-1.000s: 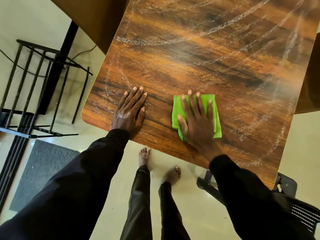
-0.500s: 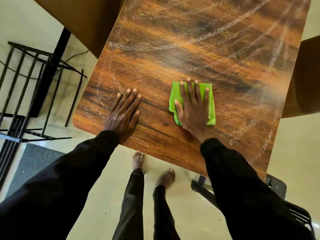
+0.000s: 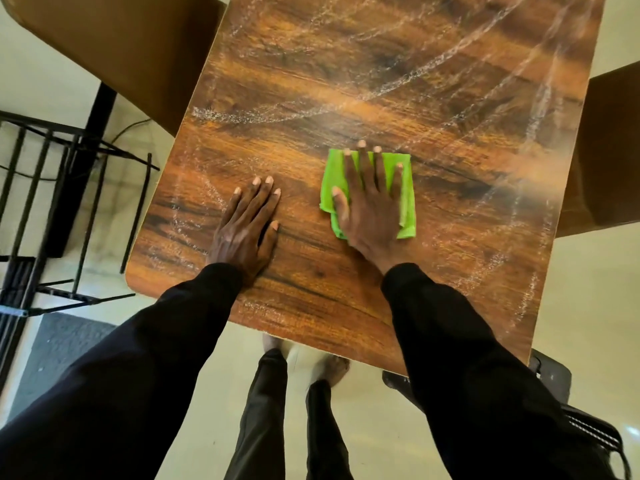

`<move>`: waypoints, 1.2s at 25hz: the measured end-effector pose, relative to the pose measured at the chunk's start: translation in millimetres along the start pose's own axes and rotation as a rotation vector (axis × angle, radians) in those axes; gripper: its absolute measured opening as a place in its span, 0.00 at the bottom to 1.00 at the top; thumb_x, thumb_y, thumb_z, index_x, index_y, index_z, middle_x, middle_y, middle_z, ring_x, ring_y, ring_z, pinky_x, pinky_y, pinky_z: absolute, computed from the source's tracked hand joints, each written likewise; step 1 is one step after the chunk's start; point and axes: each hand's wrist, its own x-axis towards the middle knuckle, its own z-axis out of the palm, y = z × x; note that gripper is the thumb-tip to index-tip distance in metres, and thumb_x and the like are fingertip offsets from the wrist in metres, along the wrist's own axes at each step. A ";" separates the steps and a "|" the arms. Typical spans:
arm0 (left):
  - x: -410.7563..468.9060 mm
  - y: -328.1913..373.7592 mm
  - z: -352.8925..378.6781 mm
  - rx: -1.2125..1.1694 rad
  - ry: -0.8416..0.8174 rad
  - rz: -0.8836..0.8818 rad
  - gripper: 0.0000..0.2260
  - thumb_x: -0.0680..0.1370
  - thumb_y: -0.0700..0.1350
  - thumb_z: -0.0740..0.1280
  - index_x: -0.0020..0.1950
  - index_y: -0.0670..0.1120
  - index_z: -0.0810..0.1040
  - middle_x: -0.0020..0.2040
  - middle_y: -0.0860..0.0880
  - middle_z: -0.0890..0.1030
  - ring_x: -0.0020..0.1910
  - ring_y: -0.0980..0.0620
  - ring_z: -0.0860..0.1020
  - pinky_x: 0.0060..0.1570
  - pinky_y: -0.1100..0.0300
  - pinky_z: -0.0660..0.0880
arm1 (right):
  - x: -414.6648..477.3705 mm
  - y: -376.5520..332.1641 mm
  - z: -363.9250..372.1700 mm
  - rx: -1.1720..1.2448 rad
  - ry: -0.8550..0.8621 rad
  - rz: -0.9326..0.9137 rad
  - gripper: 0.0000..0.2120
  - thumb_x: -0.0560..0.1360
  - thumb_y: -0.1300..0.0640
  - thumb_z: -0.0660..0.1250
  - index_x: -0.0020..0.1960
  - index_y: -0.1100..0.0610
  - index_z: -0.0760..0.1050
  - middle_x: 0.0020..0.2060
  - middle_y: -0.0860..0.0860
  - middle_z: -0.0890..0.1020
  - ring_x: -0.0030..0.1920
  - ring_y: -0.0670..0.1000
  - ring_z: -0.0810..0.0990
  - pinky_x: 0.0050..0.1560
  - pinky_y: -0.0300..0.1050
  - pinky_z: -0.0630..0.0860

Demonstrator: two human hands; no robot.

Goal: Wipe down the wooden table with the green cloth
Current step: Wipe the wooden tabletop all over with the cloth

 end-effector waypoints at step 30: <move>-1.0 -1.1 -3.3 -0.037 0.008 0.007 0.23 0.88 0.44 0.57 0.84 0.42 0.63 0.85 0.43 0.61 0.86 0.46 0.57 0.84 0.42 0.57 | -158.6 -2.9 28.9 -0.042 -0.061 -0.281 0.35 0.87 0.38 0.56 0.89 0.50 0.53 0.90 0.53 0.49 0.89 0.59 0.46 0.87 0.69 0.43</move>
